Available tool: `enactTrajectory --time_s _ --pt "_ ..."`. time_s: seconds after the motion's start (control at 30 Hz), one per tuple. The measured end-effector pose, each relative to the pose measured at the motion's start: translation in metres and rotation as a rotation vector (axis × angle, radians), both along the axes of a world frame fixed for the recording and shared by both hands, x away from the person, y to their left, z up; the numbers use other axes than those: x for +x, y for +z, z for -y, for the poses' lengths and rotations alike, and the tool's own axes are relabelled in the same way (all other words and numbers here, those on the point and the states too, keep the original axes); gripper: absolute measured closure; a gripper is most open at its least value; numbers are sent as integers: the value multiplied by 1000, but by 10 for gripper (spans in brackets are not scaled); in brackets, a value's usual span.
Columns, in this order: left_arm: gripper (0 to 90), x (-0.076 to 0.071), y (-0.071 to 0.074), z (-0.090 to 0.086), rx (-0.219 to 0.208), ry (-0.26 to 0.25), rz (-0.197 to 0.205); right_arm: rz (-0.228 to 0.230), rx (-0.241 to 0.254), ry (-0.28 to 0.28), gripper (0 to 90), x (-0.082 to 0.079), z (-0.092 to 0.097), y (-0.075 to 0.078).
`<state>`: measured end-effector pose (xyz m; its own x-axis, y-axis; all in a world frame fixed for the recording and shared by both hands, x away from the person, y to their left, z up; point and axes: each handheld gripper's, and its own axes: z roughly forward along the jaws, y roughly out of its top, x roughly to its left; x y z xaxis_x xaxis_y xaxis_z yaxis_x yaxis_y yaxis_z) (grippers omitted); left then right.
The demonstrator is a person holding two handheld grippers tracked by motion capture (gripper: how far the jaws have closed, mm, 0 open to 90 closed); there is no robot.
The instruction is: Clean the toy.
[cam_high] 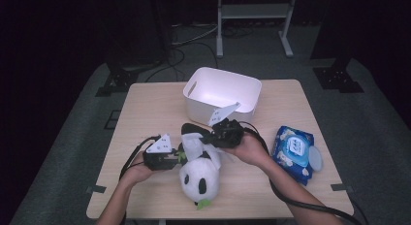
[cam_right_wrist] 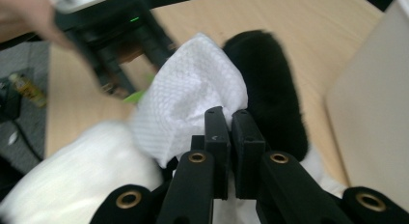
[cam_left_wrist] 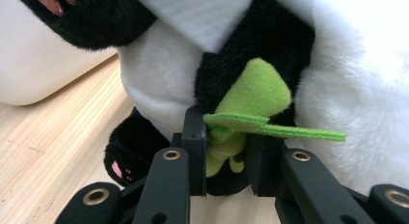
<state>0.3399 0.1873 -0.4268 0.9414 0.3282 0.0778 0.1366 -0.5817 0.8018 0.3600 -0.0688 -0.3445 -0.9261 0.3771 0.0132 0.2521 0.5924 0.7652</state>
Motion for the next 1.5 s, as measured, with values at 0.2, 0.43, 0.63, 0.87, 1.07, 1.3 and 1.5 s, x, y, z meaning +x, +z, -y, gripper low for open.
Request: enactTrajectory --time_s 0.2,0.43,0.63,0.87,1.07,1.3,1.5 --pt "723 -1 -1 -3 -4 -1 -10 -74 46 26 864 8 -3 -2" --pt "722 -1 0 -3 1 1 -9 -131 40 161 863 -25 0 -5" --pt "721 0 0 -3 6 6 -9 -150 82 232 863 -51 5 2" --pt "718 0 0 -3 2 11 -12 -131 33 291 860 -61 -4 2" --pt "716 -1 -1 -5 -9 8 -16 -94 38 216 861 -35 -10 2" --pt "715 -1 -2 -6 -16 2 -17 -22 14 90 861 6 -20 6" --pt "714 -1 -2 -7 -14 -3 -18 5 26 0 860 34 -26 10"
